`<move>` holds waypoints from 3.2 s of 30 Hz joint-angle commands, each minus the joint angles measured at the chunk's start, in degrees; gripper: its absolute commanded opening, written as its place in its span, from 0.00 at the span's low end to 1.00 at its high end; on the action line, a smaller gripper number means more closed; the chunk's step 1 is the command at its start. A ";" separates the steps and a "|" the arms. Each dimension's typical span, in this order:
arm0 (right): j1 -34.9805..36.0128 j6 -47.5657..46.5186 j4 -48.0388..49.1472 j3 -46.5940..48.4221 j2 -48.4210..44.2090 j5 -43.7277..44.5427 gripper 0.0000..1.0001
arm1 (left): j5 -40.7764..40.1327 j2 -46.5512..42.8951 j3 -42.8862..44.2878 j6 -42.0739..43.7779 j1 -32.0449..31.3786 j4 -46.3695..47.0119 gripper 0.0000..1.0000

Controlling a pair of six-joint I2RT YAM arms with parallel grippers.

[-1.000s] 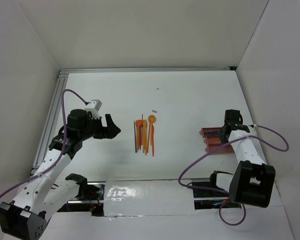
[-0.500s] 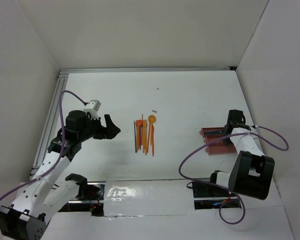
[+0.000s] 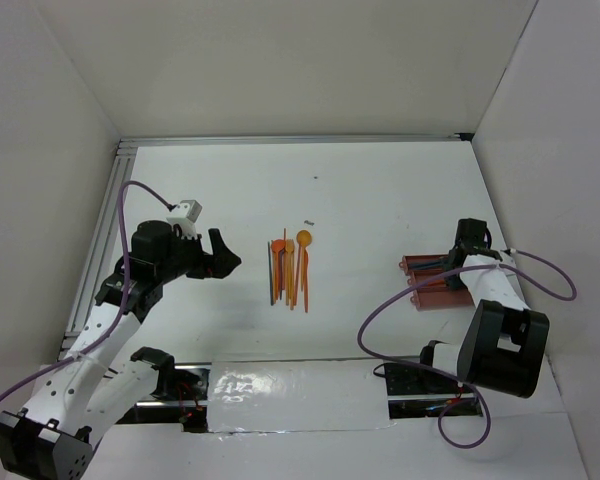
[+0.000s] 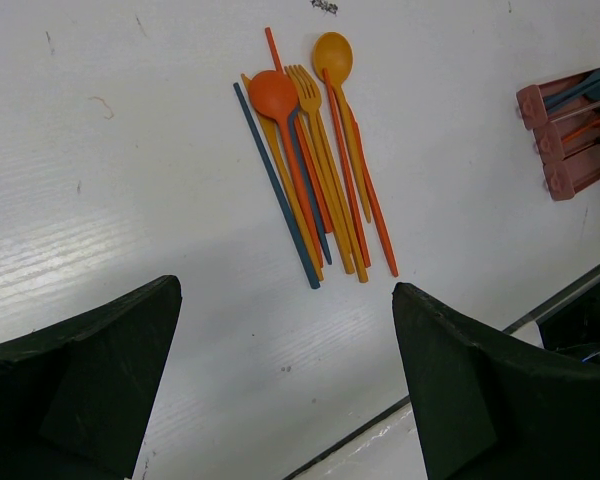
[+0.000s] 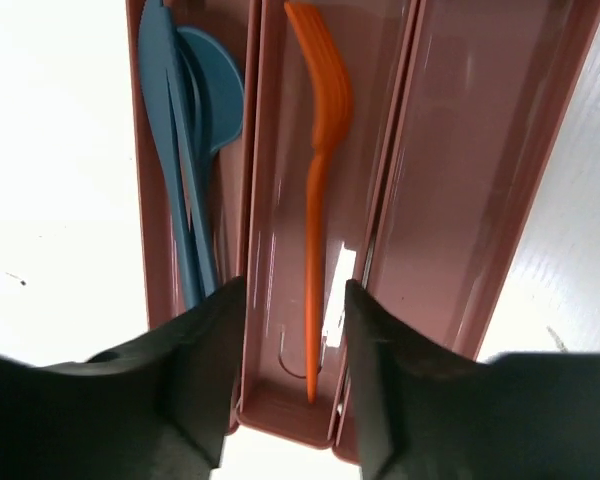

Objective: Sort the eating utensils into containers

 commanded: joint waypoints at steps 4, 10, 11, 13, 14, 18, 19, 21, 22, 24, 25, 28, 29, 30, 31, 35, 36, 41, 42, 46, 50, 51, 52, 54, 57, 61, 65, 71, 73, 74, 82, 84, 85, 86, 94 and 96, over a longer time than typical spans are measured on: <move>-0.76 -1.05 -2.06 3.98 -5.24 -3.57 0.56 | 0.02 -0.67 0.86 0.25 0.23 1.19 1.00; 7.22 -15.11 4.87 12.94 -11.41 -10.52 0.62 | -0.50 -1.29 1.48 -0.37 0.23 -0.65 1.00; 9.68 -19.04 5.41 14.52 -11.32 -11.22 0.62 | -0.59 -1.11 1.74 -0.80 0.23 -1.18 1.00; 18.69 -21.44 4.89 19.51 -7.75 -11.75 0.65 | -0.77 -0.93 2.53 -1.33 0.15 -2.84 1.00; 21.62 -23.45 4.02 21.28 -5.98 -10.36 0.65 | -0.85 -1.02 2.45 -1.33 0.15 -3.38 1.00; 39.02 -24.62 2.26 26.31 2.72 -4.65 0.61 | -1.73 -1.72 2.19 -1.60 0.06 -4.78 1.00; 44.62 -25.05 1.38 27.09 4.31 -3.77 0.60 | -2.34 -1.55 2.18 -2.38 0.23 -6.01 1.00; 48.97 -24.70 -0.55 27.71 8.70 -1.92 0.58 | -3.14 -1.29 3.32 -2.65 0.06 -7.07 1.00; 52.03 -24.01 -1.95 27.72 10.02 -1.91 0.53 | -3.14 -1.20 3.50 -2.56 0.06 -7.77 1.00; 54.51 -23.30 -3.19 27.02 12.40 -1.91 0.51 | -3.75 -1.98 3.15 -2.65 0.06 -7.78 1.00; 56.87 -22.43 -3.81 25.88 12.76 -1.91 0.49 | -3.93 -1.90 3.15 -2.65 0.06 -7.69 1.00; 60.66 -21.28 -4.43 22.02 12.41 -2.62 0.49 | -4.46 -3.74 2.71 -2.74 0.06 -6.99 1.00; 61.46 -20.93 -3.12 21.05 12.24 -3.22 0.49 | -4.55 -4.44 2.71 -2.74 0.15 -6.98 1.00; 62.42 -20.92 -1.98 19.99 11.62 -4.27 0.49 | -4.37 -4.80 2.54 -2.56 0.15 -6.72 1.00; 64.00 -21.10 -0.84 18.59 11.44 -4.28 0.49 | -4.37 -5.06 2.36 -2.56 0.15 -6.37 1.00; 66.82 -20.57 1.28 19.36 14.42 -4.81 0.50 | -4.20 -5.24 2.54 -2.12 0.15 -7.24 1.00; 67.26 -20.22 1.28 19.89 16.87 -4.81 0.49 | -4.11 -4.98 2.62 -2.12 0.15 -7.51 1.00; 70.34 -20.04 1.28 23.32 22.16 -3.58 0.48 | -3.40 -5.59 2.62 -1.86 0.15 -7.69 1.00; 70.52 -20.39 1.28 23.32 23.38 -3.58 0.48 | -3.67 -5.59 2.54 -2.03 0.06 -7.77 1.00; 70.61 -20.31 1.28 23.85 26.20 -3.58 0.48 | -3.84 -6.91 2.27 -2.12 0.06 -7.95 1.00; 70.52 -20.57 1.28 23.85 28.49 -3.58 0.45 | -4.02 -7.53 2.18 -2.04 0.15 -7.95 1.00; 70.69 -20.40 1.28 23.85 28.75 -3.58 0.43 | -4.02 -7.61 2.27 -2.04 0.15 -8.04 1.00; 70.70 -20.57 1.28 23.85 29.80 -3.58 0.41 | -3.93 -7.53 2.27 -1.95 0.15 -8.04 1.00; 70.70 -20.40 1.28 23.85 30.69 -2.97 0.37 | -4.11 -7.53 2.36 -1.95 0.15 -8.04 1.00; 70.44 -19.35 0.06 23.85 32.79 -1.13 0.25 | -4.11 -7.44 2.27 -1.95 0.15 -8.04 1.00; 68.42 -16.62 -1.71 22.28 33.77 -0.51 0.00 | -4.20 -7.61 2.27 -1.95 0.06 -8.21 1.00; 63.77 -14.42 -2.41 19.90 29.40 -2.17 0.00 | -4.72 -7.88 2.19 -2.03 0.15 -8.30 1.00; 58.84 -8.89 -9.77 23.83 19.11 0.64 0.00 | -4.72 -8.23 2.18 -2.04 0.06 -8.21 1.00; 54.56 -5.21 -12.41 25.77 13.14 0.12 0.00 | -4.90 -8.49 2.18 -2.03 0.15 -8.30 1.00; 54.52 -4.58 -12.43 25.78 12.07 0.11 0.00 | -4.90 -8.49 2.18 -2.04 0.15 -8.30 1.00; 41.87 -8.00 -21.56 26.23 6.88 -8.07 0.00 | -4.20 -8.05 2.18 -1.86 0.06 -7.95 1.00; 40.21 -7.57 -24.46 23.86 4.43 -6.84 0.00 | -4.46 -7.79 2.27 -1.86 0.15 -8.04 1.00; 39.50 -6.35 -25.16 22.81 3.63 -5.09 0.00 | -4.37 -7.88 2.19 -1.86 0.15 -8.04 1.00; 38.19 -5.20 -25.87 20.45 2.23 -3.86 0.00 | -4.37 -7.88 2.10 -1.86 0.15 -8.04 1.00; 28.87 7.46 -22.45 11.38 -11.66 1.41 0.00 | -3.93 -6.91 2.01 -1.86 0.15 -7.86 1.00; 25.80 9.73 -23.76 10.76 -12.72 3.53 0.00 | -3.93 -6.74 2.01 -1.77 0.06 -7.86 1.00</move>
